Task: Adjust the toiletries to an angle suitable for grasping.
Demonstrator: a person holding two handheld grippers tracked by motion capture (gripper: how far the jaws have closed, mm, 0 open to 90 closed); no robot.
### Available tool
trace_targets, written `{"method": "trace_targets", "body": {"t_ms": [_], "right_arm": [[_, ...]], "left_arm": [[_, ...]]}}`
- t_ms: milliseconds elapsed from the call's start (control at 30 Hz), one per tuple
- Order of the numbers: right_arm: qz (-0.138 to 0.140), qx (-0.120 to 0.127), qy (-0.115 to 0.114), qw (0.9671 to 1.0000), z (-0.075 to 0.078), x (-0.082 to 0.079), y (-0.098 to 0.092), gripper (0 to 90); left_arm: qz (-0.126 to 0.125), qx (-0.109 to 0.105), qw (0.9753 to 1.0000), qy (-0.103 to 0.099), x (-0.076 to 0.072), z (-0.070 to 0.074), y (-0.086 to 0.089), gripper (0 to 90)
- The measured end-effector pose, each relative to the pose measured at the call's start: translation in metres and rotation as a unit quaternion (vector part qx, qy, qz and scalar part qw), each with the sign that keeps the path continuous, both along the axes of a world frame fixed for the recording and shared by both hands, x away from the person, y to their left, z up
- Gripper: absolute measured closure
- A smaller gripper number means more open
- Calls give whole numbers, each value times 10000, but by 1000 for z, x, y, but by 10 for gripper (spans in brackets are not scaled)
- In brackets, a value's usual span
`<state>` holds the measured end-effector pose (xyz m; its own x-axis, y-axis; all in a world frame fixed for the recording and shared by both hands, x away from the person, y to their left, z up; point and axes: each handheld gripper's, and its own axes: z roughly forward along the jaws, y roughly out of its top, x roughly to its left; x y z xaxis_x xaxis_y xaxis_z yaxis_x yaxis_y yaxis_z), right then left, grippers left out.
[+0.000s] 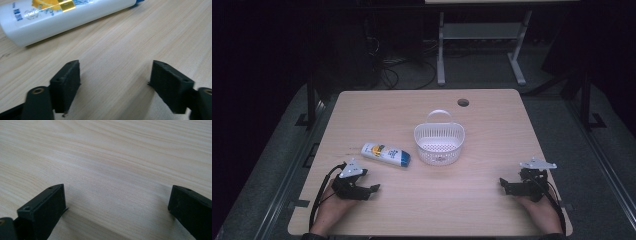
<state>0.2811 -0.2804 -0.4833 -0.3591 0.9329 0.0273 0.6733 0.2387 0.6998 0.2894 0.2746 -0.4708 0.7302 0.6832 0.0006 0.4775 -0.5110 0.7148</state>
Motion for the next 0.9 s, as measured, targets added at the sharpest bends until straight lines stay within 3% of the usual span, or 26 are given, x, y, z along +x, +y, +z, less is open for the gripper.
{"method": "trace_targets", "body": {"t_ms": [33,100,167,200,300,400,633,833,900], "right_arm": [[0,0,0,10000,0,0,0,7],[19,-13,4,10000,0,1,0,7],[28,-18,-2,10000,0,1,0,7],[23,-12,7,10000,0,2,0,7],[19,-12,6,10000,0,2,0,7],[-6,-8,11,10000,0,2,0,7],[-8,-7,11,10000,0,3,0,8],[-8,-6,11,10000,0,3,0,7],[-8,-8,11,10000,0,3,0,8]], "left_arm": [[20,-38,10000,20,-1,1,1,277],[-39,-136,9999,80,-2,3,2,429],[-64,-163,9998,100,-3,5,2,467],[-63,-221,9995,193,-2,8,1,567],[-102,-296,9990,332,-1,12,-1,711],[-210,-376,9985,338,-2,19,-5,889],[-176,-450,9983,317,6,36,-16,900],[-234,-553,9978,287,21,42,-24,900],[-254,-602,9975,277,33,45,-30,900]]}}
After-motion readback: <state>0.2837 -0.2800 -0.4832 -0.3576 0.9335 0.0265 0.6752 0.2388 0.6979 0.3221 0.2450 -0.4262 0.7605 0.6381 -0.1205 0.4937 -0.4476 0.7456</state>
